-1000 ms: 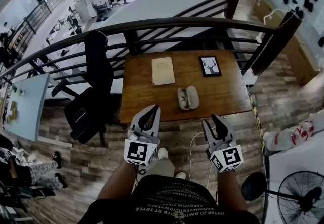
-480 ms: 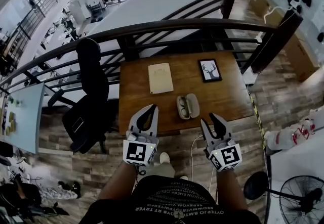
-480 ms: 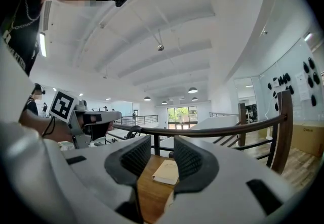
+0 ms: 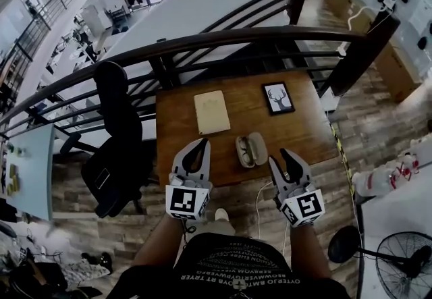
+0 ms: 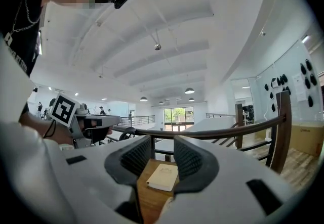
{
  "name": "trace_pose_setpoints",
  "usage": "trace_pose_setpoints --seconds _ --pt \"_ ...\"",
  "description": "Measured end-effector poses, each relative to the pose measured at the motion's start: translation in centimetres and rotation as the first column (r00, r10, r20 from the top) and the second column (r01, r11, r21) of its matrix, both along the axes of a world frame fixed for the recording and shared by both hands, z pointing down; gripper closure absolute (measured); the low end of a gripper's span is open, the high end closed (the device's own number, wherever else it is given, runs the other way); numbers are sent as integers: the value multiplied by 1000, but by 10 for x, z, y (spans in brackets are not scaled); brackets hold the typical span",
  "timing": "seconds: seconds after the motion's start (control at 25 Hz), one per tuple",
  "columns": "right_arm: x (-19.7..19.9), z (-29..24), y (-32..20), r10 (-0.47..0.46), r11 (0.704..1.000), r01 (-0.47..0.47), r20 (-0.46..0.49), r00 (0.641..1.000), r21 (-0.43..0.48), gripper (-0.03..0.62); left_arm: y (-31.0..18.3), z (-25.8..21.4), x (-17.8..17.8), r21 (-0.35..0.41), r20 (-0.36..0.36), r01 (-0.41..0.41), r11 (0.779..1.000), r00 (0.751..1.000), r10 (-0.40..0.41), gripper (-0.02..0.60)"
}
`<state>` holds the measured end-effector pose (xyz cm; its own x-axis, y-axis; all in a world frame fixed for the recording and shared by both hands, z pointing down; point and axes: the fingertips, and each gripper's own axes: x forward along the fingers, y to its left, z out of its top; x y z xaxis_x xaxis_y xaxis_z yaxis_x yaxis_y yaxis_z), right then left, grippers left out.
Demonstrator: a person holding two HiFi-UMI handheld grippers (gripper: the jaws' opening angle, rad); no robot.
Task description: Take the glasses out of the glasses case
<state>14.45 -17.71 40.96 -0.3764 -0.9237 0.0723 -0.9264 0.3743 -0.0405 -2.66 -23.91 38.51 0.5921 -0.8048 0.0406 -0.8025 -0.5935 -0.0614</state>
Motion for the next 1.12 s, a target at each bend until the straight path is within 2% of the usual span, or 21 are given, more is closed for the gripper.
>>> trace_pose_setpoints --seconds 0.28,0.72,1.12 --pt "-12 2 -24 36 999 -36 3 999 2 470 -28 -1 -8 3 -3 -41 999 999 41 555" --pt "-13 7 -38 27 1000 -28 -8 1000 -12 470 -43 10 -11 -19 -6 -44 999 999 44 555" --pt "1 28 -72 -7 998 7 11 1000 -58 470 -72 20 -9 -45 -11 5 999 1000 -6 555"
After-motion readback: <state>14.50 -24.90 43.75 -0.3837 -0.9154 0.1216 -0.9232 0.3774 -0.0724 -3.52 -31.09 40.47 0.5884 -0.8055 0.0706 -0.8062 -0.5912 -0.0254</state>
